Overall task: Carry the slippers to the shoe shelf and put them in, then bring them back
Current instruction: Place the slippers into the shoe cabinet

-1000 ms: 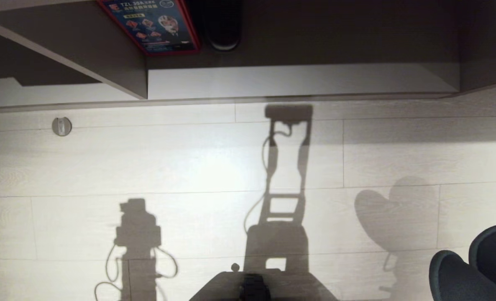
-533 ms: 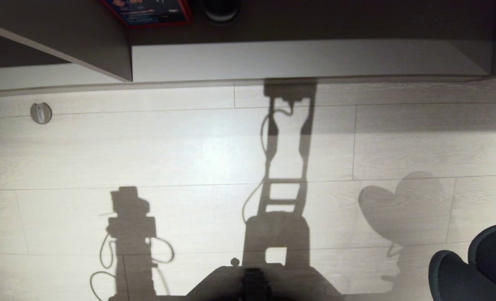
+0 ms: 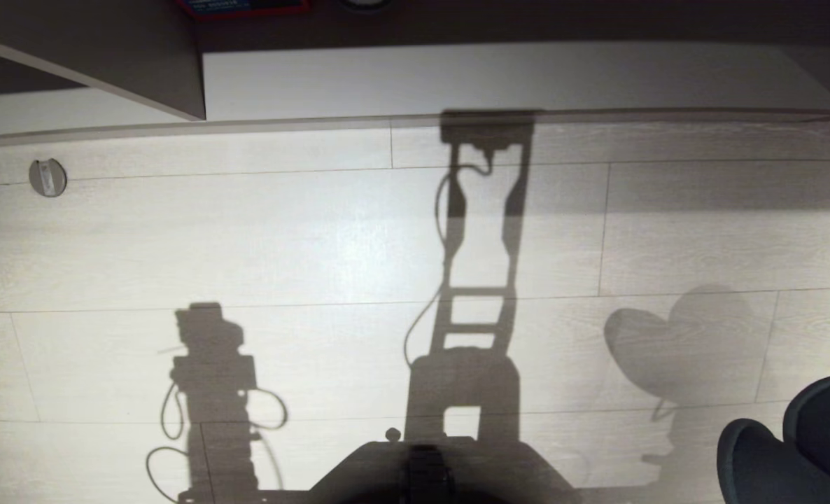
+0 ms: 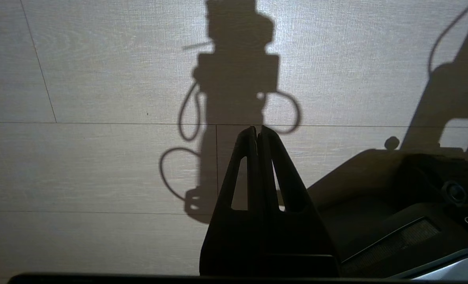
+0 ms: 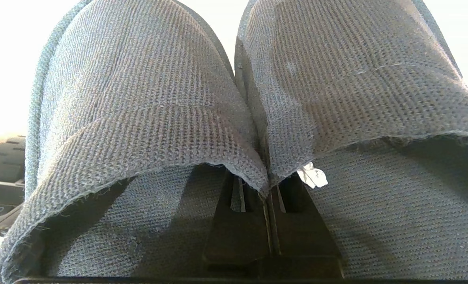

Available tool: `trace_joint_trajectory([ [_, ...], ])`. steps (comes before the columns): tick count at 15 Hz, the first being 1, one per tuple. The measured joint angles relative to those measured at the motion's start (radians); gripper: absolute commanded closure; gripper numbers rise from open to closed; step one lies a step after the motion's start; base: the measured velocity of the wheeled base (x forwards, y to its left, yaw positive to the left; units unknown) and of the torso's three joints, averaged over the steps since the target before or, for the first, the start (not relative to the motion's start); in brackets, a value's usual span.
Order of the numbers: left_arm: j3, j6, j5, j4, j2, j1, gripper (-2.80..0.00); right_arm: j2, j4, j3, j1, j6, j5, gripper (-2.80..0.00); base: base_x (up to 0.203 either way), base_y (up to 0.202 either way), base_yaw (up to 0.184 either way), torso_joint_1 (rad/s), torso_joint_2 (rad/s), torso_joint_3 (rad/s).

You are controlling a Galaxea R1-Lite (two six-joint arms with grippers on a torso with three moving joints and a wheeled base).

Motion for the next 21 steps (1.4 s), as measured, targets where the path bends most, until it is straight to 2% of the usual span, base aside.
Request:
trace_joint_trajectory([
  [21, 0.000, 0.001, 0.000, -0.001, -0.001, 0.000, 0.00, 0.000, 0.000, 0.000, 0.000, 0.000, 0.000, 0.00, 0.000, 0.000, 0.000, 0.000, 0.00, 0.000],
])
